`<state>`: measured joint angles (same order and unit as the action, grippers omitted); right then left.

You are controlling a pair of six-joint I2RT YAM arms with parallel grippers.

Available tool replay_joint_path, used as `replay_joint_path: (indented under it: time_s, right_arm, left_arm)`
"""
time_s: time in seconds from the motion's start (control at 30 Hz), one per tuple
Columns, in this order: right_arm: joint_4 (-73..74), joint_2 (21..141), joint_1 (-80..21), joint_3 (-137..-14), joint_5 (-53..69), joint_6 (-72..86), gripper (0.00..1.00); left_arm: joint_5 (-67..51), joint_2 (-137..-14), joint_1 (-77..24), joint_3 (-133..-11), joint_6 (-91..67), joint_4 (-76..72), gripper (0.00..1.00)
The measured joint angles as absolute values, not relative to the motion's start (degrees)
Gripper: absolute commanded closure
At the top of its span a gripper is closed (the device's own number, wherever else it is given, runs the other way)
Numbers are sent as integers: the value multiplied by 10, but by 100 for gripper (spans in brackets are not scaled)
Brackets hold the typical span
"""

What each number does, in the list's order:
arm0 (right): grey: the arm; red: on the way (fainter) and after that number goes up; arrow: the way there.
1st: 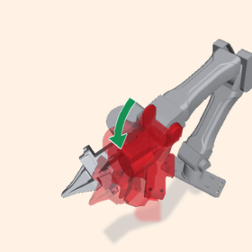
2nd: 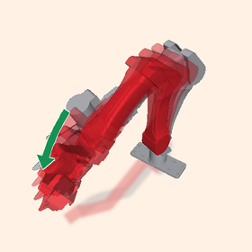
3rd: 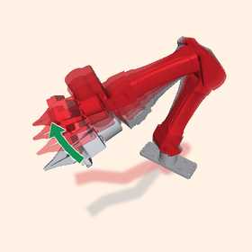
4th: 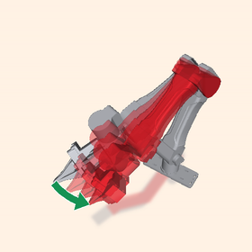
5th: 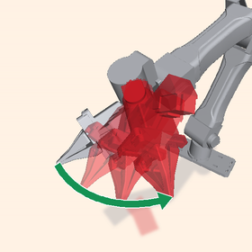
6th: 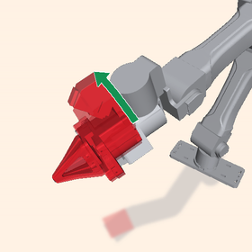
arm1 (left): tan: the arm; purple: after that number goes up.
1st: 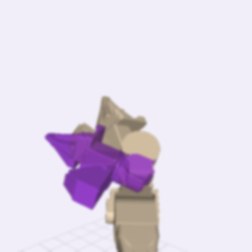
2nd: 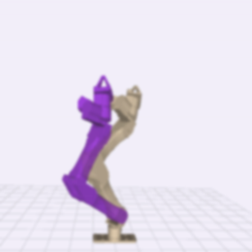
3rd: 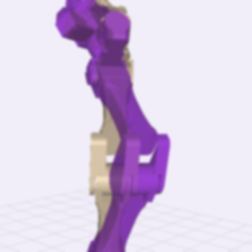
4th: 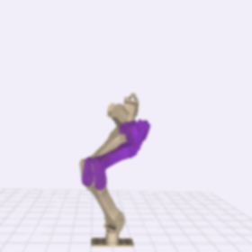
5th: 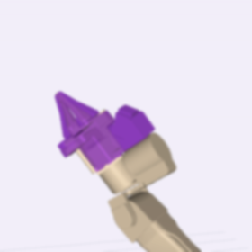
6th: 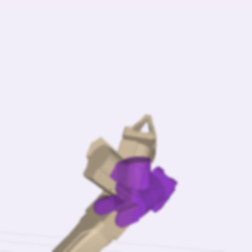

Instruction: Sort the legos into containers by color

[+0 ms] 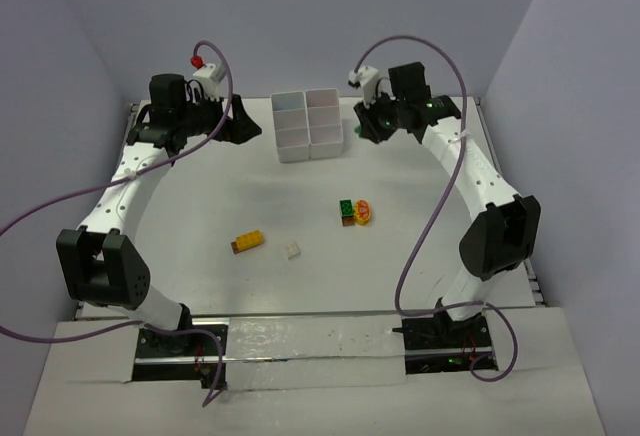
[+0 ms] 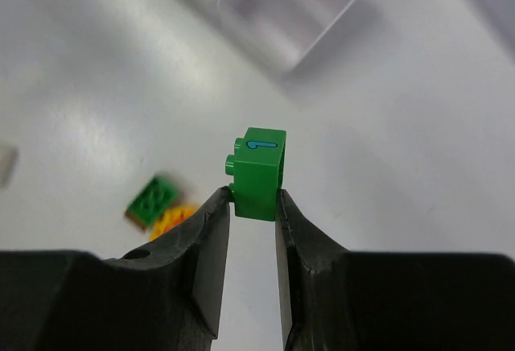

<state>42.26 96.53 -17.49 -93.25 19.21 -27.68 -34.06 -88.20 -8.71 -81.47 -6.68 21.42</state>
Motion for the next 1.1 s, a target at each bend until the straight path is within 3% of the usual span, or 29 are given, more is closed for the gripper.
replay_joint_path:
  time_s: [0.3,1.1]
  right_arm:
    - [355,1176,-187,-1232,134,-140,100]
    - [325,1313,-229,-1267,68,-103,100]
  left_arm:
    - [-332,-891,-87,-823,-69,212,1]
    - [-328,-901,-87,-829,-70,208,1]
